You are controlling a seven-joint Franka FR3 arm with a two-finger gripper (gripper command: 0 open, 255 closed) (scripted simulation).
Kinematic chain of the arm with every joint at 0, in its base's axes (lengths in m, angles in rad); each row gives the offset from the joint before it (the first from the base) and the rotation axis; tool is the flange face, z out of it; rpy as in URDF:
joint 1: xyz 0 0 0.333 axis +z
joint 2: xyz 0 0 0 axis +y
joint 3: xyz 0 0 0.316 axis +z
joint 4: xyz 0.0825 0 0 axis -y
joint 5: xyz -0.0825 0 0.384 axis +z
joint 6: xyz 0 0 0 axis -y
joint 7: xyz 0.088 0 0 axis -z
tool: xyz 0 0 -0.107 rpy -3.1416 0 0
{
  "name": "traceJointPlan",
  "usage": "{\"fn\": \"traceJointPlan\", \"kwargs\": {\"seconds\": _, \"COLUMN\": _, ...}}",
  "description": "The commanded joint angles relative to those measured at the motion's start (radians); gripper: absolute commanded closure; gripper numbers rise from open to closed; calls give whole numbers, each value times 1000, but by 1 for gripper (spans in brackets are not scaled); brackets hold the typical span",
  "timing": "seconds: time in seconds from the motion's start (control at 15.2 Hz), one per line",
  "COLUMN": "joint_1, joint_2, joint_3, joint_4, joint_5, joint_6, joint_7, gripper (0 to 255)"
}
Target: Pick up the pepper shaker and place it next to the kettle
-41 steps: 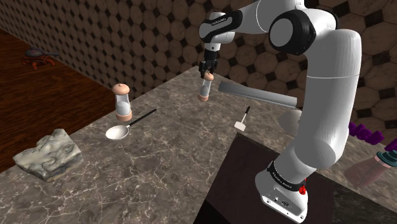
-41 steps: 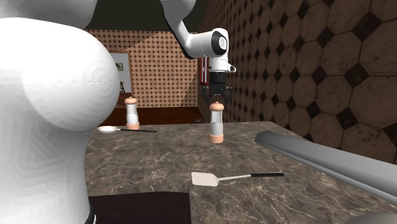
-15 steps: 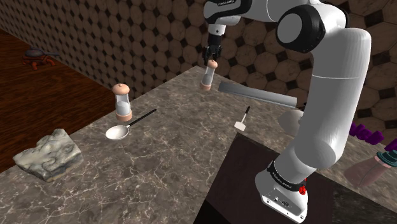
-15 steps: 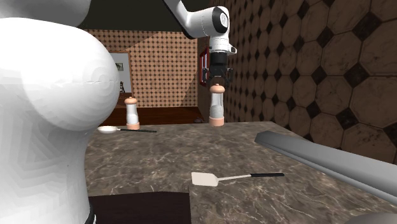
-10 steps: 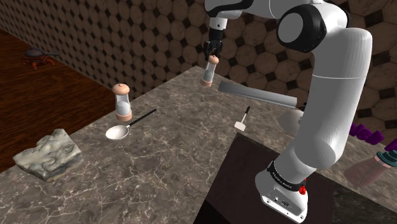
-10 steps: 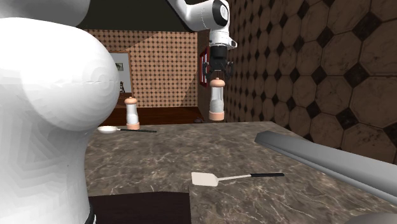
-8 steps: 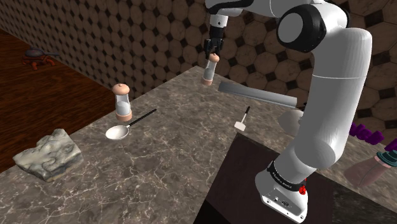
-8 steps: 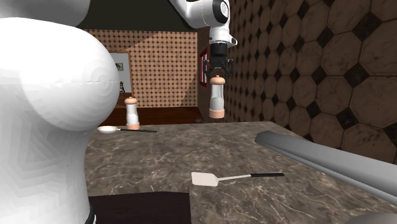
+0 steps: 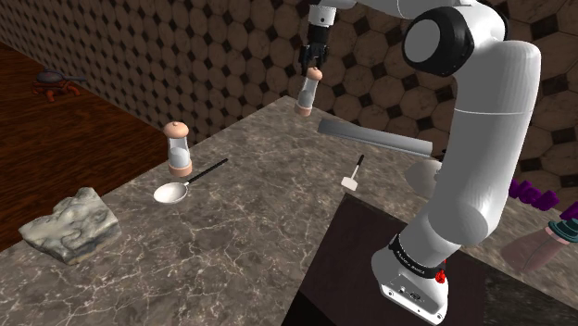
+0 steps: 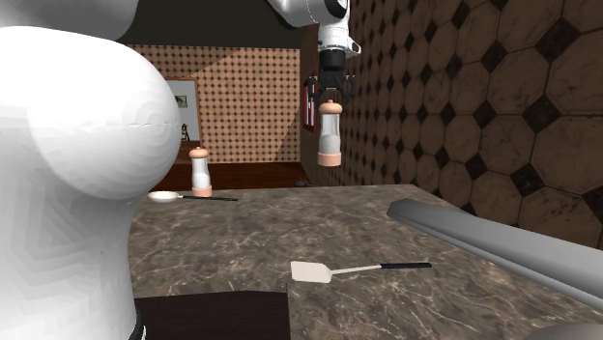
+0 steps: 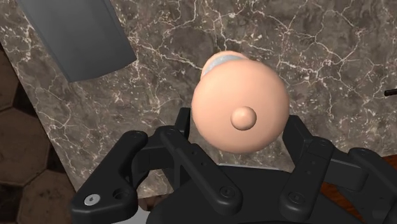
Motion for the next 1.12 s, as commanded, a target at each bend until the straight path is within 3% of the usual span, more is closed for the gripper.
{"fn": "traceJointPlan", "kwargs": {"seconds": 0.0, "joint_1": -3, "joint_2": 3, "joint_3": -1, "joint_4": 34, "joint_5": 1, "joint_6": -31, "joint_7": -1, "gripper": 255}}
{"fn": "traceJointPlan", "kwargs": {"seconds": 0.59, "joint_1": -25, "joint_2": 45, "joint_3": -1, "joint_4": 223, "joint_5": 12, "joint_6": -178, "joint_7": -3, "gripper": 255}}
{"fn": "traceJointPlan", "kwargs": {"seconds": 1.06, "joint_1": -61, "joint_2": 124, "joint_3": 3, "joint_4": 450, "joint_5": 33, "joint_6": -326, "joint_7": -3, "gripper": 255}}
